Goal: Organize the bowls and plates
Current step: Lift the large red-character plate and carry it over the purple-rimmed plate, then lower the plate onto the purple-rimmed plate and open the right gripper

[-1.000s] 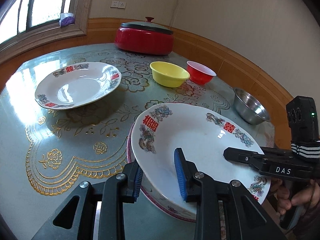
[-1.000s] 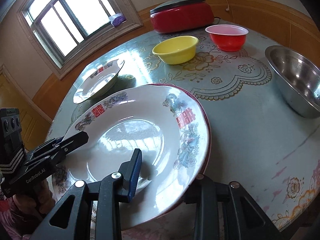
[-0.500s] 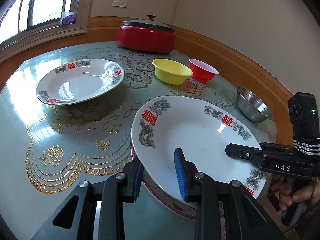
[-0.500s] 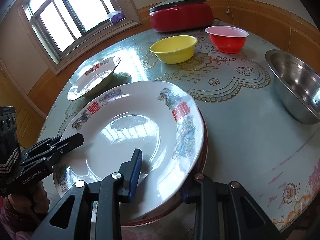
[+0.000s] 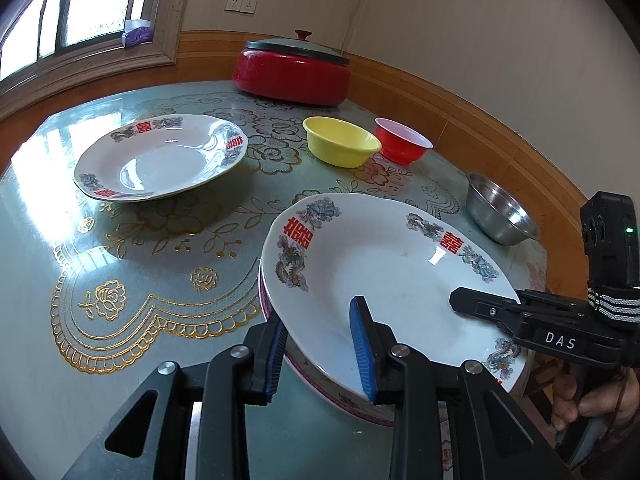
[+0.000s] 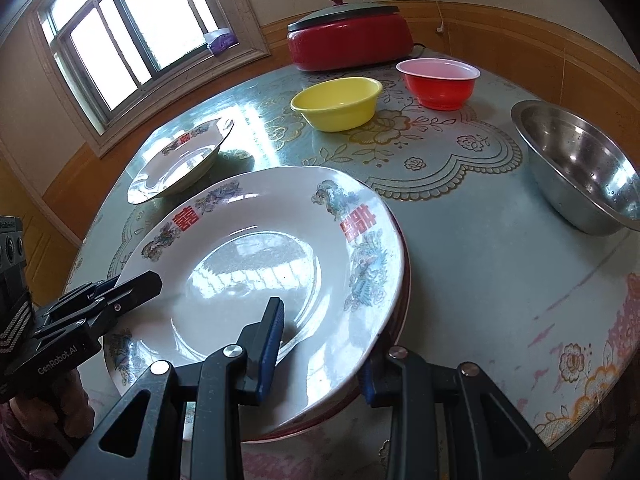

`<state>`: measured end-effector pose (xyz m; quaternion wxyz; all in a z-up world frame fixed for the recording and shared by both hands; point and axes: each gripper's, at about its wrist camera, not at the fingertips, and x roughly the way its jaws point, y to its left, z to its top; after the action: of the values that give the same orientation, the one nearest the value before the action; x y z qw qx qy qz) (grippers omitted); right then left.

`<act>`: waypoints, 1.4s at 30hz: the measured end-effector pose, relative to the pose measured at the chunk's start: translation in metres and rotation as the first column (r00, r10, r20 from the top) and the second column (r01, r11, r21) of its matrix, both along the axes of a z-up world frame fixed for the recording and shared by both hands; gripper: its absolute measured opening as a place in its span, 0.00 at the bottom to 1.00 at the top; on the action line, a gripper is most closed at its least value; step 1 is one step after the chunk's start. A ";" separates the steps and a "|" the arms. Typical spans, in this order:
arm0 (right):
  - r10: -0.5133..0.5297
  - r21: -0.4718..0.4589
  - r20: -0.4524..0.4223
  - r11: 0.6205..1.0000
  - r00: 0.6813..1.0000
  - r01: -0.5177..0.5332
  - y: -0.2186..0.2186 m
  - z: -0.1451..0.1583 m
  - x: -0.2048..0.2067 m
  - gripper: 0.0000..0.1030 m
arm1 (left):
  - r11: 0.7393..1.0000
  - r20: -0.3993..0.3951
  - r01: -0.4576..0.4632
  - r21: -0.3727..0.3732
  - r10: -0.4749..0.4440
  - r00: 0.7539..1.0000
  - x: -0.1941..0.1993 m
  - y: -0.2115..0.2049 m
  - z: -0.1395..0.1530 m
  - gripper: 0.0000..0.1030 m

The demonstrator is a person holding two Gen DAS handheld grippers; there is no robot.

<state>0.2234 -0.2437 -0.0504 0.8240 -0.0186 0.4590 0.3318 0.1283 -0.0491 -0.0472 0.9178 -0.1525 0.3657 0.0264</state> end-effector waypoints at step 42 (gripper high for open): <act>-0.088 -0.160 0.194 0.980 0.977 0.120 -0.001 0.011 -0.022 0.37 | 0.995 -0.025 0.072 0.061 -0.071 0.997 -0.018 -0.014 -0.003 0.45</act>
<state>0.2018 -0.2447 -0.0398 0.8748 -0.0960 0.4070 0.2444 0.1101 -0.0633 -0.0503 0.9181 -0.1103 0.3806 0.0068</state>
